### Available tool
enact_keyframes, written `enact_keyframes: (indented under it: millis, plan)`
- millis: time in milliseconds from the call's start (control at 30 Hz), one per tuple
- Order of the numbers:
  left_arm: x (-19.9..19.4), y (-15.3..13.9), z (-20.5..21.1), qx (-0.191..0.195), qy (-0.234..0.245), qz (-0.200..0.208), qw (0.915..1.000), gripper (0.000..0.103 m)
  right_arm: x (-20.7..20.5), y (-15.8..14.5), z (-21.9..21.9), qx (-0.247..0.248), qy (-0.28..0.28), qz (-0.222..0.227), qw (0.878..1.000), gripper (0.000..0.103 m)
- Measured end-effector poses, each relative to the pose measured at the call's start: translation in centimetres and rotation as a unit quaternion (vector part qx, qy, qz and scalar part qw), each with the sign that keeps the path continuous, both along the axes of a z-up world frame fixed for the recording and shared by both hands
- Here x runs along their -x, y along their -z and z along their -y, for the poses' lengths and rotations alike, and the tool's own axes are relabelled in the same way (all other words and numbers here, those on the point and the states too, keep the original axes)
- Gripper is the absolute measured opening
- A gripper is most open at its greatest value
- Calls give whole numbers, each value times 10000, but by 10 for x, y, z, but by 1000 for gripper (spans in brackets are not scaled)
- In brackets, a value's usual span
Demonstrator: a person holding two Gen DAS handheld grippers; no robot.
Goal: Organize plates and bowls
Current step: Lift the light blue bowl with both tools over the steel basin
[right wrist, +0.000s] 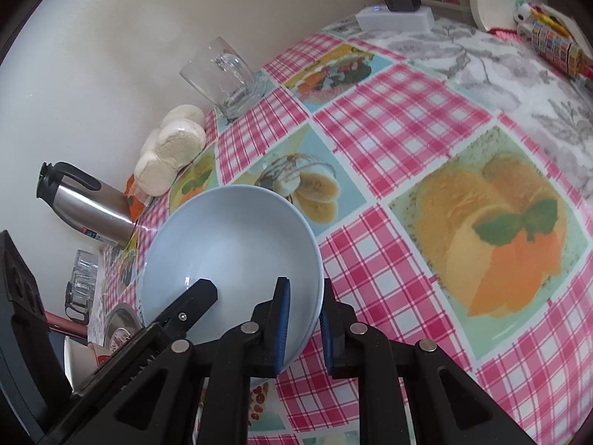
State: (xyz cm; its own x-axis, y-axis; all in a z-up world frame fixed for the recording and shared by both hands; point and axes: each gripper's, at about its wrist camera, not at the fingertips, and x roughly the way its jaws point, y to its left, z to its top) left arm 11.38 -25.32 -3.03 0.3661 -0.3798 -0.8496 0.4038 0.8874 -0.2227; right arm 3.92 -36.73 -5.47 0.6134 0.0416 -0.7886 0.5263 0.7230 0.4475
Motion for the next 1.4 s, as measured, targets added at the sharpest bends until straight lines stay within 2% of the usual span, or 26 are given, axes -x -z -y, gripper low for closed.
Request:
enact_keyframes:
  millis: [200, 433, 667, 867, 1033, 1400]
  plan:
    - [1, -19, -4, 189, -30, 110, 9998, 15, 2, -15, -3, 105, -52, 113, 9999, 17]
    - [10, -59, -10, 496, 26, 461, 9977, 16, 11, -59, -10, 504, -76, 532, 9973, 17]
    - [17, -93, -25, 742, -7, 695, 9948, 16, 18, -94, -20, 665, -164, 848, 9940, 17]
    - [20, -111, -42, 899, -126, 798, 9927, 16, 21, -115, -34, 847, -253, 1025, 9908, 17]
    - [21, -126, -60, 1044, -248, 842, 9907, 16, 22, -126, -47, 778, -357, 1145, 9897, 17]
    - [31, -146, -97, 1211, -511, 1005, 9862, 17, 23, -154, -85, 979, -644, 1342, 9840, 17]
